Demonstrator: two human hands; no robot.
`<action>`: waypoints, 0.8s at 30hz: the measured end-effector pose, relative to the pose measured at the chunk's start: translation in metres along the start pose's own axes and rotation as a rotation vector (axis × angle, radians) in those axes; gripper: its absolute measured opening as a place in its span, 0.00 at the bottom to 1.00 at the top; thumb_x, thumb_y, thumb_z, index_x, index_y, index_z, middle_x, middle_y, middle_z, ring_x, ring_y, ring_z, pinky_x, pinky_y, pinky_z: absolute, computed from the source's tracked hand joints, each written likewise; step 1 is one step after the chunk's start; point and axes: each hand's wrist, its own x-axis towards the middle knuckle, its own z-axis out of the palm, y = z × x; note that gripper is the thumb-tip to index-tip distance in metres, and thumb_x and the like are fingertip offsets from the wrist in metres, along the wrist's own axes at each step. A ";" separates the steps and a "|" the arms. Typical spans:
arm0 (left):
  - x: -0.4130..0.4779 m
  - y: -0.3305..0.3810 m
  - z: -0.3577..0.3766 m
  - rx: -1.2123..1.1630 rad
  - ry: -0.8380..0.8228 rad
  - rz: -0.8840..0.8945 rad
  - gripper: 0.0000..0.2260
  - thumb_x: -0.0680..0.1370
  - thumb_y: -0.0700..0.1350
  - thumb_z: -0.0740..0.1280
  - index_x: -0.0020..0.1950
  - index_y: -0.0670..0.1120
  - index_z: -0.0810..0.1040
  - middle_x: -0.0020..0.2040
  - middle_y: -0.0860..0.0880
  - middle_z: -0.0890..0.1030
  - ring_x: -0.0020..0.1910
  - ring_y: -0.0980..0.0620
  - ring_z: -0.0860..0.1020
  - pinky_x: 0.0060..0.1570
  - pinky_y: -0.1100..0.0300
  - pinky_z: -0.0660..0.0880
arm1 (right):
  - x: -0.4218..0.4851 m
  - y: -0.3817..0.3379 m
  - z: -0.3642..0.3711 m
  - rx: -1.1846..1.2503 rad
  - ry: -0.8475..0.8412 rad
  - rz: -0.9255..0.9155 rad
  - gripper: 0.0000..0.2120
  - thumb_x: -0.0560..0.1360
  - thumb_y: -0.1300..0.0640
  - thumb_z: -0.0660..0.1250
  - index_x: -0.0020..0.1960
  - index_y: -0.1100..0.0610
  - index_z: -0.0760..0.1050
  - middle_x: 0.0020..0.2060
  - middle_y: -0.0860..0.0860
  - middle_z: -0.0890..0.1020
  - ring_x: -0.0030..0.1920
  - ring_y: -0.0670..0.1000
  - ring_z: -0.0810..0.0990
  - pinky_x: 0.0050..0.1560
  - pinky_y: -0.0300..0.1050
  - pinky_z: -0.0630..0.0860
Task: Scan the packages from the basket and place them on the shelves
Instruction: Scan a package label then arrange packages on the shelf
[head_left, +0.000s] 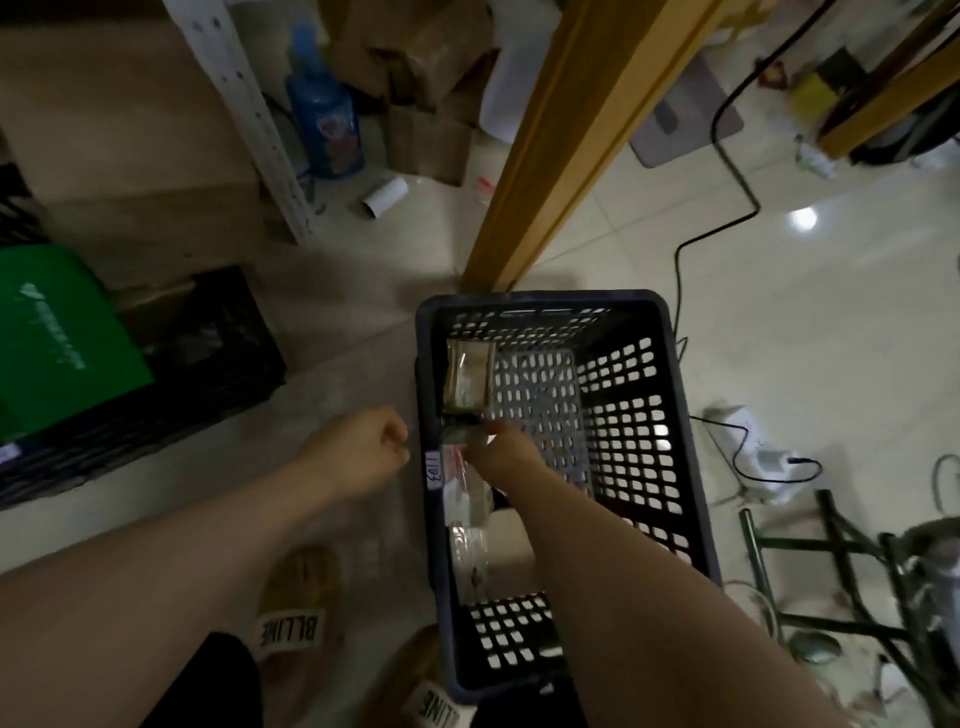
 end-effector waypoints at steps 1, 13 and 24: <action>0.013 -0.006 0.001 0.000 0.017 0.008 0.12 0.75 0.42 0.73 0.40 0.56 0.73 0.39 0.53 0.78 0.46 0.47 0.80 0.53 0.54 0.78 | 0.017 -0.003 0.008 -0.053 -0.011 -0.026 0.12 0.83 0.53 0.60 0.63 0.55 0.76 0.58 0.56 0.81 0.58 0.57 0.79 0.62 0.51 0.76; 0.061 -0.041 0.012 -0.021 0.054 -0.006 0.05 0.77 0.42 0.69 0.45 0.52 0.77 0.41 0.52 0.79 0.44 0.51 0.78 0.47 0.59 0.75 | 0.088 0.013 0.067 -0.076 0.091 0.167 0.26 0.74 0.42 0.59 0.69 0.53 0.73 0.66 0.58 0.74 0.65 0.62 0.74 0.64 0.57 0.73; 0.074 -0.044 0.014 0.032 0.070 -0.014 0.04 0.78 0.43 0.69 0.48 0.53 0.77 0.42 0.53 0.80 0.45 0.52 0.79 0.43 0.62 0.72 | 0.116 0.021 0.070 -0.266 0.194 0.225 0.42 0.73 0.31 0.65 0.75 0.57 0.60 0.69 0.63 0.66 0.67 0.65 0.72 0.54 0.57 0.77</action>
